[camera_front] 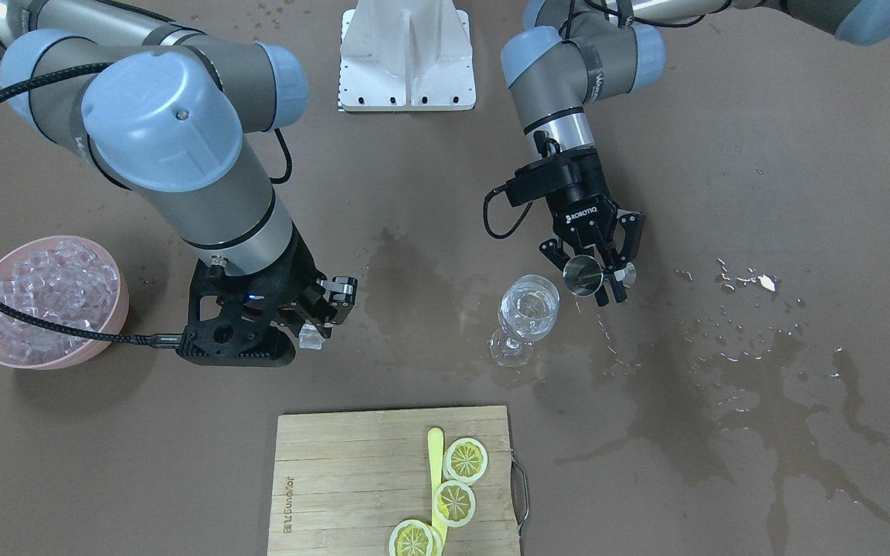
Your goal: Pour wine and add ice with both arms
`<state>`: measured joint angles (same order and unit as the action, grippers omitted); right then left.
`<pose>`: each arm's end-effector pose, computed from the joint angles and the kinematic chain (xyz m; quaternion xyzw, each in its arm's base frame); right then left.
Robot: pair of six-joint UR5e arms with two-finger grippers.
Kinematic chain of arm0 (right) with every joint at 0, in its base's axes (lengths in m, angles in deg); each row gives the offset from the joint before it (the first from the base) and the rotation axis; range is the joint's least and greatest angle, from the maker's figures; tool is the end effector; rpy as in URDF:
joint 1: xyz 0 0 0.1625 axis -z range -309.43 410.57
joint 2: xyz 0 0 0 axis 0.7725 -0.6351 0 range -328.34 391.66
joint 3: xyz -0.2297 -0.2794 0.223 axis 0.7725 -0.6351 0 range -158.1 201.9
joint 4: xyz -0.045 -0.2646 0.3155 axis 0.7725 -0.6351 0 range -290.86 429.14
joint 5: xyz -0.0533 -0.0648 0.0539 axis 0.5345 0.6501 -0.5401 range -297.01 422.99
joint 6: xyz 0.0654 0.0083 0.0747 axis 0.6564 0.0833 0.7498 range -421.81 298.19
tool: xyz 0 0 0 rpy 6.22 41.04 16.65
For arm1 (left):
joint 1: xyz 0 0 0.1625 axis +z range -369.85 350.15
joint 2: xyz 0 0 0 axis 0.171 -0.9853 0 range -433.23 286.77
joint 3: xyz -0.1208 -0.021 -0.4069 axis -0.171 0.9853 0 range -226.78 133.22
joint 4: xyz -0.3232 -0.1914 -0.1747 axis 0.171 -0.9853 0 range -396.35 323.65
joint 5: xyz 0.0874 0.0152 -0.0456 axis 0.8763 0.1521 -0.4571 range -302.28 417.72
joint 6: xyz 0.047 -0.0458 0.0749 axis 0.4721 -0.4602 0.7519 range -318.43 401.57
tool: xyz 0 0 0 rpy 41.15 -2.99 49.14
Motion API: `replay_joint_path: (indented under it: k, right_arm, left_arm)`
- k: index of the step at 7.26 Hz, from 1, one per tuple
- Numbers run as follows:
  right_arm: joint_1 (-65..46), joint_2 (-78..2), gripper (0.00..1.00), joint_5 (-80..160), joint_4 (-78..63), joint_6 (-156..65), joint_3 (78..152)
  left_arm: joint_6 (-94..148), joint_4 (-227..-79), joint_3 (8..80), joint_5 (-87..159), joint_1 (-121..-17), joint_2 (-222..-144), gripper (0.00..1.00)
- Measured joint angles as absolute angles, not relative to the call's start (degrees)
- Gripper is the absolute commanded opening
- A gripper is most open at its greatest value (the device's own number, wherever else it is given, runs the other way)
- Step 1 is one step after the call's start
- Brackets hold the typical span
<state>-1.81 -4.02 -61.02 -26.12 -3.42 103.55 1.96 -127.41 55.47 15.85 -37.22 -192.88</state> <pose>-0.3947 -0.6392 0.1259 0.0189 -0.4307 0.0615 0.9002 0.4556 -0.4695 0.2506 0.5052 0.0220 0.0232 0.8624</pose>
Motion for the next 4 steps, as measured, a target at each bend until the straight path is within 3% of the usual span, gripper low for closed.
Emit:
replay_joint_path:
  k: [4]
  right_arm:
    - [-1.9, -4.0, 0.00, -61.1, -26.0, -3.4, 103.5]
  left_arm:
    - [4.6, -123.2, 55.1, 15.9, -37.3, -194.6, 0.12]
